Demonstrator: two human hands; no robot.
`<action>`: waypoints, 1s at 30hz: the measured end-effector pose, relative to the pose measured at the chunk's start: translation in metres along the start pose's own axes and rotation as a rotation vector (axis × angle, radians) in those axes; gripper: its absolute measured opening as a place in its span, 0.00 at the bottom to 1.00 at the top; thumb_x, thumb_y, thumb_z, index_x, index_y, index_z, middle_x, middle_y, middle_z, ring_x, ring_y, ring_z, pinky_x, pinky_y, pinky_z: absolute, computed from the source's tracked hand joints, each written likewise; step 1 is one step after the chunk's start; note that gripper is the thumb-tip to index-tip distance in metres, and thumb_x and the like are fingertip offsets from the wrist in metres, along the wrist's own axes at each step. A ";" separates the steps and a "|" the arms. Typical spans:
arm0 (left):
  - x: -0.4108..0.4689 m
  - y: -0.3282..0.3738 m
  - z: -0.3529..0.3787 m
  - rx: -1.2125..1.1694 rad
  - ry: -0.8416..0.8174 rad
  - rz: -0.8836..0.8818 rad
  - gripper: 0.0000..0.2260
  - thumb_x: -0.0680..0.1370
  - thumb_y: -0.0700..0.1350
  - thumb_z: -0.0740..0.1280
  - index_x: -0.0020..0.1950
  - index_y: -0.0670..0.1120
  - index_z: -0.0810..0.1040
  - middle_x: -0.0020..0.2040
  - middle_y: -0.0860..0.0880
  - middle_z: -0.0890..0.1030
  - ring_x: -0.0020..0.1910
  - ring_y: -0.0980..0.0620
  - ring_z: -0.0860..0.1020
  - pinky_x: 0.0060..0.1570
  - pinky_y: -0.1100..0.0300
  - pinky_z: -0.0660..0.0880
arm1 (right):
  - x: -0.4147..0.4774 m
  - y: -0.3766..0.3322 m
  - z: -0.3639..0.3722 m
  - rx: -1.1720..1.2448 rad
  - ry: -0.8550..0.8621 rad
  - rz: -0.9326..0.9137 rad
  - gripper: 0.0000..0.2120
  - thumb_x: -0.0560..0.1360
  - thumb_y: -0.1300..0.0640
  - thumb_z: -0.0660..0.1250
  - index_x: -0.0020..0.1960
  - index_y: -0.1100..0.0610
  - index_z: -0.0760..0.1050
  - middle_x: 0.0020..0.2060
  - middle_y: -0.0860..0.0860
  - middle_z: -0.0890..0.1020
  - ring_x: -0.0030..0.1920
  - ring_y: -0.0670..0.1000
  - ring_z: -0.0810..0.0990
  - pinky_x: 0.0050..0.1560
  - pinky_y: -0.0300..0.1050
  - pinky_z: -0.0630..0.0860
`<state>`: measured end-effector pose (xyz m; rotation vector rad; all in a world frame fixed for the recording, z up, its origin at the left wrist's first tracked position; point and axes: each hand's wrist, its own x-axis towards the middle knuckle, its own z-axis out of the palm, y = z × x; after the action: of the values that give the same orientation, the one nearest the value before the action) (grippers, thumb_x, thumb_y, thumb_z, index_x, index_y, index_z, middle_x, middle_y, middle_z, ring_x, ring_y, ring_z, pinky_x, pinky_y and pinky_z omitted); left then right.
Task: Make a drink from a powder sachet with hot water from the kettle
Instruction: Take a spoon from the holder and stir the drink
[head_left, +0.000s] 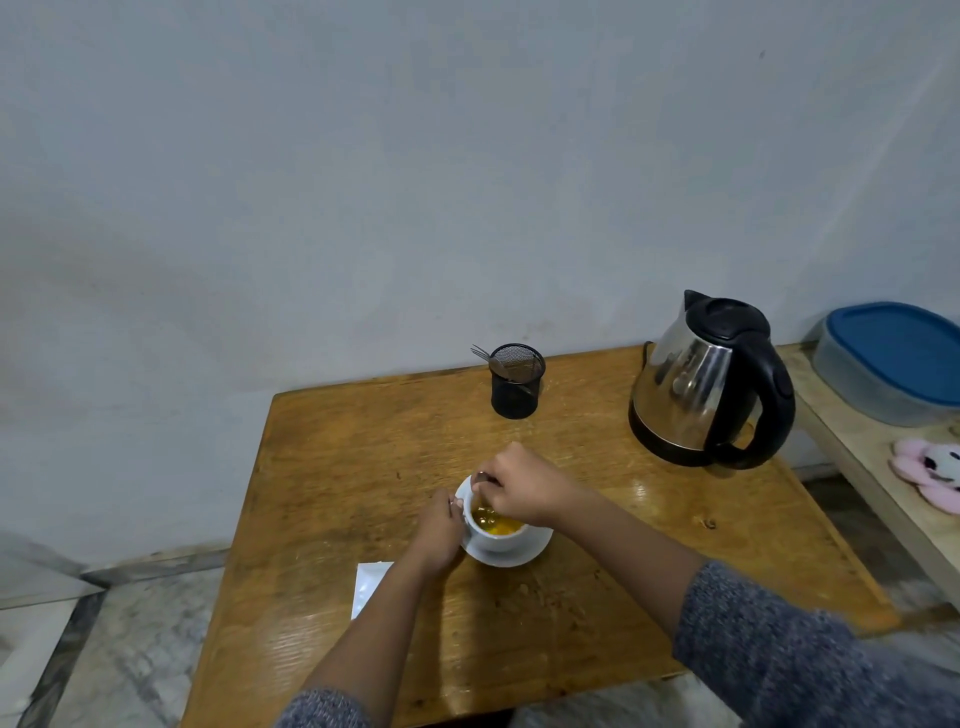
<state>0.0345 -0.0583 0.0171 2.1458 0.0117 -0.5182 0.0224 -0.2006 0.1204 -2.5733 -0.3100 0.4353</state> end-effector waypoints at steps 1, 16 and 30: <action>-0.001 0.001 0.000 0.005 0.000 0.000 0.07 0.81 0.44 0.53 0.49 0.44 0.69 0.45 0.45 0.74 0.38 0.54 0.69 0.33 0.61 0.64 | 0.001 0.001 -0.002 0.018 0.019 0.013 0.13 0.79 0.59 0.58 0.52 0.62 0.80 0.48 0.59 0.83 0.43 0.55 0.79 0.42 0.48 0.76; -0.001 0.000 0.002 -0.059 0.028 -0.029 0.07 0.81 0.45 0.54 0.49 0.44 0.69 0.45 0.45 0.75 0.40 0.52 0.71 0.36 0.59 0.67 | -0.006 0.017 -0.002 0.057 0.035 0.004 0.12 0.77 0.59 0.60 0.54 0.61 0.80 0.48 0.57 0.83 0.47 0.54 0.81 0.47 0.50 0.79; -0.001 -0.003 0.005 -0.145 0.044 -0.038 0.08 0.81 0.46 0.55 0.49 0.44 0.71 0.44 0.46 0.75 0.40 0.53 0.71 0.38 0.59 0.68 | -0.025 0.045 -0.048 0.198 0.134 -0.131 0.06 0.75 0.60 0.68 0.49 0.57 0.83 0.47 0.51 0.85 0.48 0.46 0.81 0.48 0.36 0.76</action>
<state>0.0311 -0.0599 0.0123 2.0181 0.1115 -0.4768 0.0227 -0.2676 0.1423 -2.3587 -0.3658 0.2324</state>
